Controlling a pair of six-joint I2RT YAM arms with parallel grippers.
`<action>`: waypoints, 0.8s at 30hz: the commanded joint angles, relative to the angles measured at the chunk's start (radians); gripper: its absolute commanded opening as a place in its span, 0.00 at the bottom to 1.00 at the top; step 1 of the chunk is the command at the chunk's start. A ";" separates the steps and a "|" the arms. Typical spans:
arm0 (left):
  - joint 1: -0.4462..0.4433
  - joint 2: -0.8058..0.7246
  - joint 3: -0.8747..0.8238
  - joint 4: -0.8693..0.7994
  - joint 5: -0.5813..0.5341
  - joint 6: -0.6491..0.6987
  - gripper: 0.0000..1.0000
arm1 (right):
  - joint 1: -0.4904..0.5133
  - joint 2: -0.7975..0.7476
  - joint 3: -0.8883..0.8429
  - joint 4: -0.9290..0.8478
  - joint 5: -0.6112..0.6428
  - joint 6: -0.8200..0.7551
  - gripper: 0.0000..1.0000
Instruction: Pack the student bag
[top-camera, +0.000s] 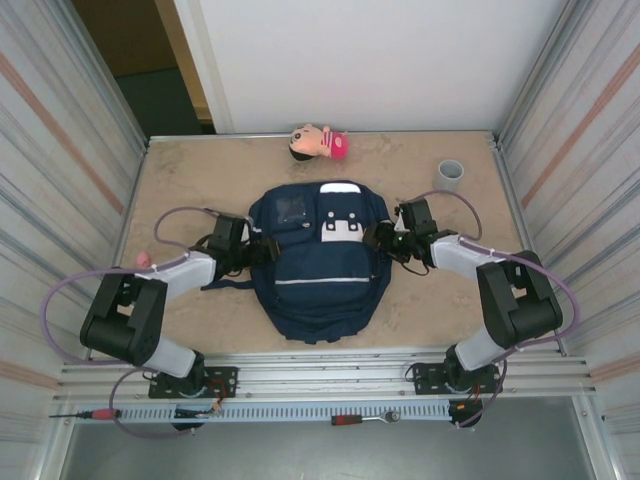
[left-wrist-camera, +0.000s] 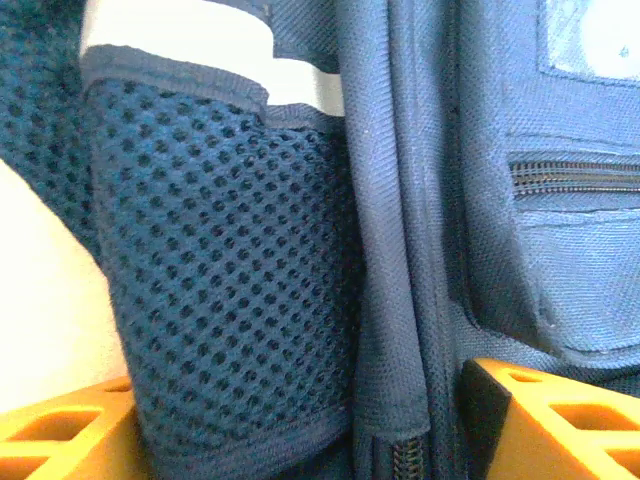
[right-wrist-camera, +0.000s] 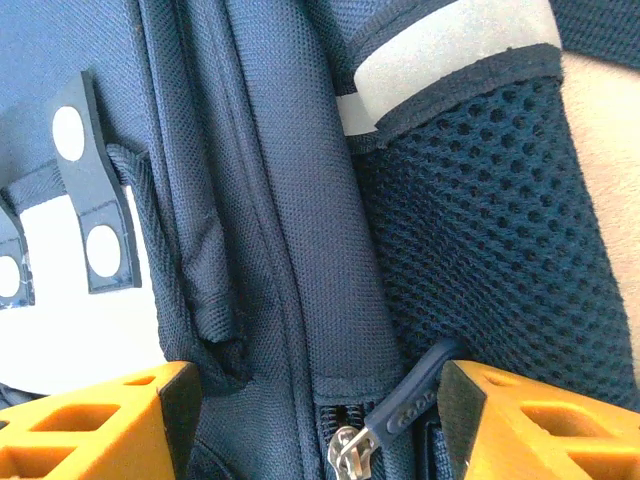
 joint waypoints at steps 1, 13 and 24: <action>-0.095 0.005 0.036 0.070 0.022 -0.037 0.73 | -0.006 -0.055 -0.058 -0.054 0.018 -0.002 0.65; -0.159 -0.050 0.110 -0.005 -0.102 0.005 0.79 | -0.111 -0.340 -0.121 -0.221 0.054 -0.053 0.66; -0.135 -0.681 -0.042 0.014 -0.687 0.531 0.93 | -0.240 -0.781 0.136 -0.415 0.335 -0.315 0.99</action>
